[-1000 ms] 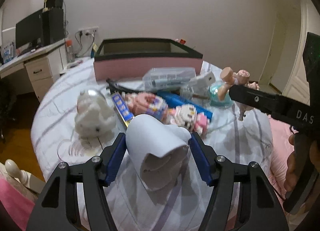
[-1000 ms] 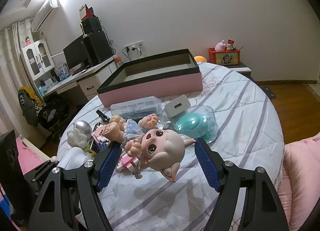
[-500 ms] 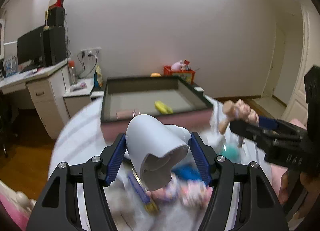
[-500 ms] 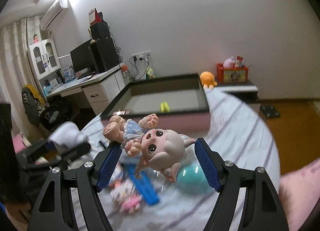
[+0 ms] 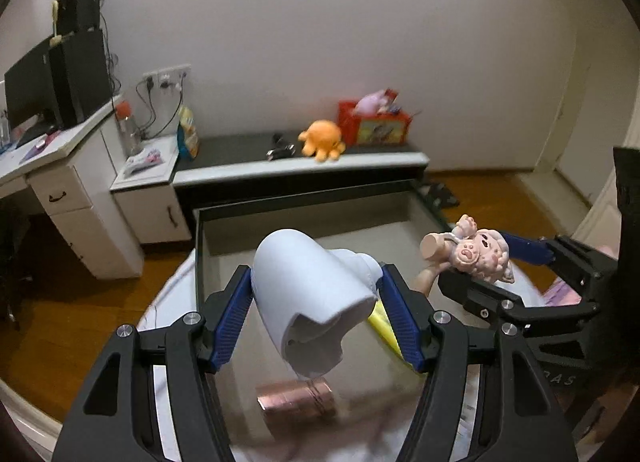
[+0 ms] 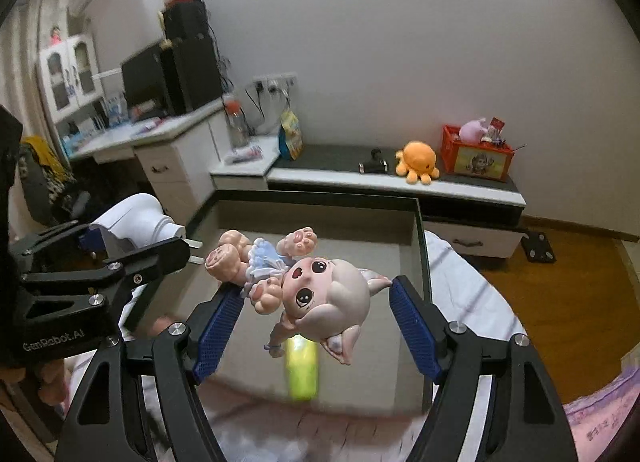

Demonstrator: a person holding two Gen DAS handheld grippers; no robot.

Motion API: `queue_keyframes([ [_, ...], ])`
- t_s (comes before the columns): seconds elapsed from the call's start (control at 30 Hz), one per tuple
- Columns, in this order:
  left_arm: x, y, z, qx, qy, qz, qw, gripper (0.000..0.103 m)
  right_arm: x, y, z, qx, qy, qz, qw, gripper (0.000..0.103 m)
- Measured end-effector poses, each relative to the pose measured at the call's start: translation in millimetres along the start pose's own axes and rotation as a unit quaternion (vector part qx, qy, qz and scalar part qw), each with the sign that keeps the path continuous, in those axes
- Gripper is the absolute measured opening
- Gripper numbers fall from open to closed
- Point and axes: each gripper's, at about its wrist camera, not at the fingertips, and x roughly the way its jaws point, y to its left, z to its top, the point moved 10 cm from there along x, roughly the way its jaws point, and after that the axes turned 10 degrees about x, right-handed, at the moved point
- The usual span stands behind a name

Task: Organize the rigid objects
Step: 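Carry the hair-dryer toy and pig doll into the pink box and release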

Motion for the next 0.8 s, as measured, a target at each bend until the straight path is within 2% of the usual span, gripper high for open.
queue_keyframes([
  [0.1,37.2,14.8,0.4,0.006,0.038,0.010,0.9992,0.066,40.1,-8.8,8.2,0.006,0.036,-0.017,0.999,0.076],
  [0.23,81.3,25.5,-9.3,0.008,0.092,0.011,0.9957,0.066,83.4,-22.8,2.5,0.016,0.093,-0.037,0.995,0.076],
  [0.4,106.6,29.7,-17.4,0.006,0.116,0.010,0.9932,0.066,106.9,-35.5,-5.4,0.015,0.127,-0.055,0.990,0.077],
  [0.53,108.7,32.7,-17.5,0.005,0.115,0.022,0.9932,0.066,111.2,-42.3,-6.0,0.031,0.140,-0.054,0.988,0.078],
  [0.57,106.8,33.0,-16.8,0.002,0.111,0.022,0.9935,0.069,110.1,-43.2,-5.4,0.033,0.141,-0.053,0.988,0.078],
  [0.67,91.4,35.7,-12.0,-0.009,0.087,0.028,0.9958,0.085,96.7,-44.2,5.5,0.040,0.111,-0.052,0.992,0.082],
  [0.8,47.2,38.6,-5.0,-0.015,0.034,0.047,0.9982,0.092,67.3,-36.6,17.3,0.038,0.069,-0.043,0.996,0.083],
])
